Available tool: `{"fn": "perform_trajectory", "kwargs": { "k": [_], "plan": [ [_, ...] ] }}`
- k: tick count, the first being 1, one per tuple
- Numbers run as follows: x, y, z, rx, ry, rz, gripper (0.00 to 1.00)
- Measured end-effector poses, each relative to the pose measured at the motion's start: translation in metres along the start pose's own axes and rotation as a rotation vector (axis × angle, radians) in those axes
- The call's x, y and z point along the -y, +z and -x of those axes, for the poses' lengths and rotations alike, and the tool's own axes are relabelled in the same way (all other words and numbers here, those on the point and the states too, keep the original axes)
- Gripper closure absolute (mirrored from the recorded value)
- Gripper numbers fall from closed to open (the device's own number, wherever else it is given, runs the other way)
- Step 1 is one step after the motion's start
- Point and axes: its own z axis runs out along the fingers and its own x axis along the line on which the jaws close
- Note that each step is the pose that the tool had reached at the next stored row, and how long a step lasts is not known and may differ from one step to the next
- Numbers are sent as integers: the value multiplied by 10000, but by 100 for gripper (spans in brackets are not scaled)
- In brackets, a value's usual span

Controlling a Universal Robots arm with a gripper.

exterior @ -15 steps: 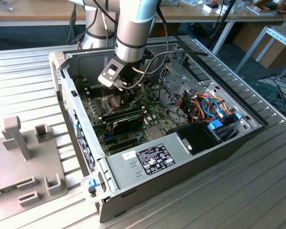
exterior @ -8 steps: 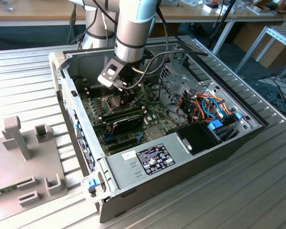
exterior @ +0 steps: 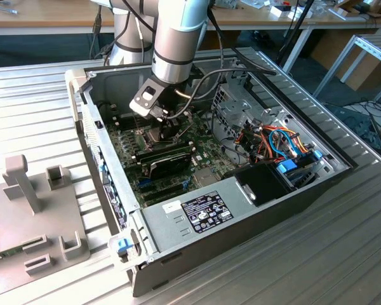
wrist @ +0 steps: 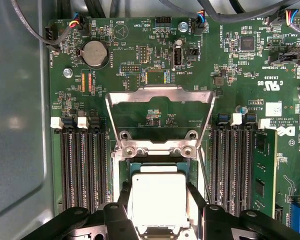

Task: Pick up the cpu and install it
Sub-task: 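Place the cpu into insertion slot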

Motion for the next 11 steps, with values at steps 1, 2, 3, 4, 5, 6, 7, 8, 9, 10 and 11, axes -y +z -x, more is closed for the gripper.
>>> {"fn": "perform_trajectory", "kwargs": {
  "k": [1, 2, 3, 4, 5, 6, 7, 8, 9, 10, 11],
  "plan": [
    [0, 1, 0, 0, 0, 0, 47],
    [0, 4, 0, -2, -1, 1, 47],
    [0, 5, 0, -1, 0, 0, 47],
    [0, 6, 0, 1, 0, -1, 47],
    [0, 7, 0, 0, 0, 0, 47],
    [0, 7, 0, -1, -1, 0, 47],
    [1, 7, 0, -2, 0, 0, 47],
    [2, 8, 0, -2, 1, 0, 47],
    [2, 8, 0, -2, -1, 1, 47],
    [2, 7, 0, -2, -1, 0, 47],
    [3, 7, 0, -1, -1, 0, 47]
  ]
}}
